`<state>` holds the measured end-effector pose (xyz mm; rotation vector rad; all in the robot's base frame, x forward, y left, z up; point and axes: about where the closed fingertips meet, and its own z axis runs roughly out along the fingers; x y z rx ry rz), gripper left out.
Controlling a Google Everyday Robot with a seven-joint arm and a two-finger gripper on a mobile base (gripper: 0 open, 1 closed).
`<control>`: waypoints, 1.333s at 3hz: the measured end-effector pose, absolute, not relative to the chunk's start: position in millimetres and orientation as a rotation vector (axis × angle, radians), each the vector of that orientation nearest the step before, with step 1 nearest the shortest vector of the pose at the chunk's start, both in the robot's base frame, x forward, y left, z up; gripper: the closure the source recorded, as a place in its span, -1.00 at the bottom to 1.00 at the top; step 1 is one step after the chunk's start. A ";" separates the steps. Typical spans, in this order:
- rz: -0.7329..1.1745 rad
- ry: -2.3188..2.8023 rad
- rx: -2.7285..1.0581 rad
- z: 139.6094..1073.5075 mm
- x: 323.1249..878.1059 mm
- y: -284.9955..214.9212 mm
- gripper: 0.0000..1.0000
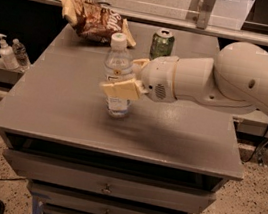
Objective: Knock blue plastic bottle over
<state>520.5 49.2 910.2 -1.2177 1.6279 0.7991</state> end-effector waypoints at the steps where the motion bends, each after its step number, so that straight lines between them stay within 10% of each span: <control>1: 0.743 1.632 -1.264 919.1 534.4 42.9 0.76; 4: 0.409 1.713 -1.606 921.0 556.3 11.5 1.00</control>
Offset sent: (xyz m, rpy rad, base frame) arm 0.0580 -0.0349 0.0306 -0.3429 -0.1470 0.0447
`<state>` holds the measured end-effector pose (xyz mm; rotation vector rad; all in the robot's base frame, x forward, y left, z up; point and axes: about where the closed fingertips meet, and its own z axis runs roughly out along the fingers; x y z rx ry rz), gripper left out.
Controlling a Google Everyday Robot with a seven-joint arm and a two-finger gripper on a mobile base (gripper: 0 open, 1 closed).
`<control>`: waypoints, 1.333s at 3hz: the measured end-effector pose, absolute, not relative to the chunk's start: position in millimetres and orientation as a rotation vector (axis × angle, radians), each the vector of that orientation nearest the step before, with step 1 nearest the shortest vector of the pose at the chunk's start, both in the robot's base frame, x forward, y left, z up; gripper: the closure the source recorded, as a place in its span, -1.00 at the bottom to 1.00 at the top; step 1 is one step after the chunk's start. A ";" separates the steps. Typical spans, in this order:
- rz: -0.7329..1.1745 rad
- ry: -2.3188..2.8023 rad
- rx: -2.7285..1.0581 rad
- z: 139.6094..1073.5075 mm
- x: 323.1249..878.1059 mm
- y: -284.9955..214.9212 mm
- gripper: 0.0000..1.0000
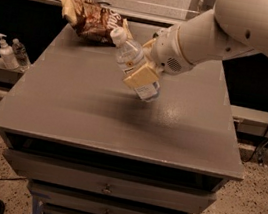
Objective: Knock blue plastic bottle over
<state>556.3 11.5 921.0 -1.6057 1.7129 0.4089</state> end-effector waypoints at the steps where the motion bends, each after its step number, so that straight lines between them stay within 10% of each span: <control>1: 0.299 1.753 -1.705 914.0 554.5 -5.7 1.00; 3: 0.142 1.804 -1.873 892.6 540.8 -24.6 1.00; 4: 0.107 1.814 -1.932 880.0 535.5 -23.2 0.66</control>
Offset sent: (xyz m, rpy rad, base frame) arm -0.0146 -0.0493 -0.0288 -0.3864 -0.0183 0.0370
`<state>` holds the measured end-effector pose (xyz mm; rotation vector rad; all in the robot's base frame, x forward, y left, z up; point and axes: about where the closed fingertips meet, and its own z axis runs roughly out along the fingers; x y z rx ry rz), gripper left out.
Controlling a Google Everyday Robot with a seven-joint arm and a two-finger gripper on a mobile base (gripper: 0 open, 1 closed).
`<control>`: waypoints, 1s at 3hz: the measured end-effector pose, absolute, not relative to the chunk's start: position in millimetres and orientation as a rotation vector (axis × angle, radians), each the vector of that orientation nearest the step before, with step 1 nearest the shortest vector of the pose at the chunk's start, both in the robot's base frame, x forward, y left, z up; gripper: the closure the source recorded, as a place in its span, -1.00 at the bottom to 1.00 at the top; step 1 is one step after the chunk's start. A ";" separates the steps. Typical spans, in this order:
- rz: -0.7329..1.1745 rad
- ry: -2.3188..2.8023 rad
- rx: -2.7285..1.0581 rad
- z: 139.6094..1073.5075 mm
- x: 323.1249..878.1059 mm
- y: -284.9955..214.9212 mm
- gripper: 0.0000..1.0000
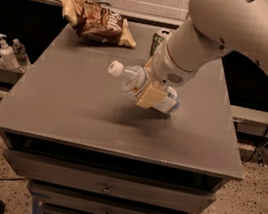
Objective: Knock blue plastic bottle over
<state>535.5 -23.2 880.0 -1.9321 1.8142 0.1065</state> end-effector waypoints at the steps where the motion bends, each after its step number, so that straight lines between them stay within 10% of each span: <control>1: 0.127 1.827 -1.941 865.5 530.2 -17.3 0.19; 3: 0.200 1.832 -1.922 857.2 521.5 -1.8 -0.74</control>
Offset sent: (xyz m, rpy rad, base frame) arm -0.0157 0.0282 -0.0320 0.0656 0.0751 -0.0040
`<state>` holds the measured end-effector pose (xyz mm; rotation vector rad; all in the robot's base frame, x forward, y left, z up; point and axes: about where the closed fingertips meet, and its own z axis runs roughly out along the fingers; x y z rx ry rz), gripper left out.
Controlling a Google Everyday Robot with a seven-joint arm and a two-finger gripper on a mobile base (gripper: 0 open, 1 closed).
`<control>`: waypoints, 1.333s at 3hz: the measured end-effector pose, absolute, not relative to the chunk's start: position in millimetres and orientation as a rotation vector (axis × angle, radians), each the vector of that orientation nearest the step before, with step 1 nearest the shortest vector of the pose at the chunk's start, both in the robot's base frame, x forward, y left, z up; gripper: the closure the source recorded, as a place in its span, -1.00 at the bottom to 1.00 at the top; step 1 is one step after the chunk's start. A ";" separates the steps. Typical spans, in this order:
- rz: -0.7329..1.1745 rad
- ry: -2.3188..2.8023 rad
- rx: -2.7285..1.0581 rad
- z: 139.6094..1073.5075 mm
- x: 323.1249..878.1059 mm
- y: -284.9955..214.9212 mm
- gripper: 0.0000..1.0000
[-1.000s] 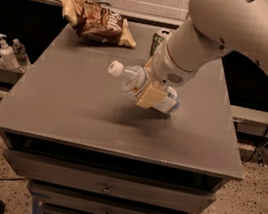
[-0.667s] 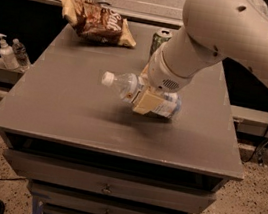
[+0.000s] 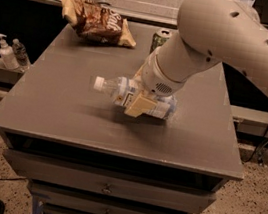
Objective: Knock blue plastic bottle over
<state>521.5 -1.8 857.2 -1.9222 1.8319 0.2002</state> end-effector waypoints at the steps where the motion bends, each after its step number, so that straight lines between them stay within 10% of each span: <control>1: 0.215 1.831 -1.925 856.8 519.4 1.7 -1.00; 4: 0.345 1.866 -1.732 869.3 529.7 -28.1 -1.00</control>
Offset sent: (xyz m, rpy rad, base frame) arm -0.0035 -0.0020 -0.0032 0.0341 0.0186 -0.0097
